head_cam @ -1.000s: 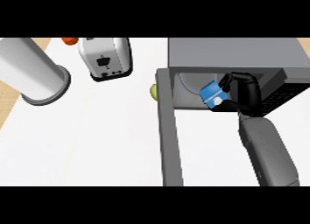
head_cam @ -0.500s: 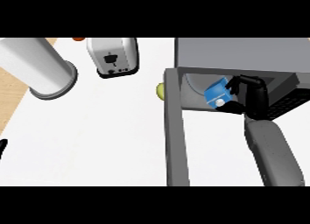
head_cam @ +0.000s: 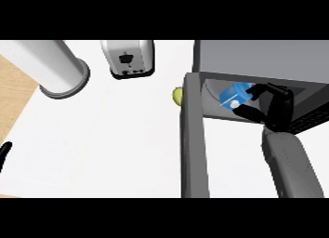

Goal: Pick up the milk, place it into the microwave and close the microwave

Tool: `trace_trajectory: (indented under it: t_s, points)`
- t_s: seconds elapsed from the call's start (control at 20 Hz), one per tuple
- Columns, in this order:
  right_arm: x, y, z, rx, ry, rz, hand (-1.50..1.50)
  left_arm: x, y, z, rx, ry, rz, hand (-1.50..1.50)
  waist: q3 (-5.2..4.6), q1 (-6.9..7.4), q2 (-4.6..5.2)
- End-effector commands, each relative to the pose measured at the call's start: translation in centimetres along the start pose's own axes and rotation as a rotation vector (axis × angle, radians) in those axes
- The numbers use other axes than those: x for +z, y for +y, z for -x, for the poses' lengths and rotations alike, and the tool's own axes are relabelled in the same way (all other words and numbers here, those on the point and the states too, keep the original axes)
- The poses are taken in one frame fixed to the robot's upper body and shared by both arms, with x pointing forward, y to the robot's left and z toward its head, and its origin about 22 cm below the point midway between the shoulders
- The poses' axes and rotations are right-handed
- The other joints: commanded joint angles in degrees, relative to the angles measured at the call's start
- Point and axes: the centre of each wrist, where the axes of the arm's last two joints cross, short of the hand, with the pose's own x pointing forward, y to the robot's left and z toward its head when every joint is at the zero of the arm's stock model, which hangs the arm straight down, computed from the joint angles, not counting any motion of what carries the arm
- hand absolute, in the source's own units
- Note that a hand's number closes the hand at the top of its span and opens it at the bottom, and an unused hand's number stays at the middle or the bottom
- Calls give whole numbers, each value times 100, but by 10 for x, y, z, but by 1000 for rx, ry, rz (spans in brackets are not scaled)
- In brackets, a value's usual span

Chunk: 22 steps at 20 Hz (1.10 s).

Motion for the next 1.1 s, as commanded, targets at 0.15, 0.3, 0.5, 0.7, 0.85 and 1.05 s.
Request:
trace_trajectory:
  t_s: [0.15, 0.3, 0.5, 0.7, 0.85, 1.05]
  points:
    - [-27, 6, 11, 214, 102, -8, -150, -10, -2, 2, -23, 5, 29, -150, -77, 379, 376]
    - [-21, 2, 13, 241, 94, 7, -150, -12, -3, -1, -38, 14, 47, -150, -62, 496, 392]
    - [-7, 7, 12, 143, 176, -33, -150, -15, -6, 4, -17, 16, 70, -150, -59, 568, 406]
    - [4, 17, 8, 97, 191, -63, -150, -20, -12, 5, -10, 6, 98, -150, -58, 693, 401]
    - [0, 22, 8, 64, 218, -78, -150, -22, -12, 3, -28, 10, 115, -150, -49, 661, 363]
    - [-38, 39, 8, 53, 344, -111, -150, -27, -18, 8, -18, 10, 113, -150, -40, 542, 364]
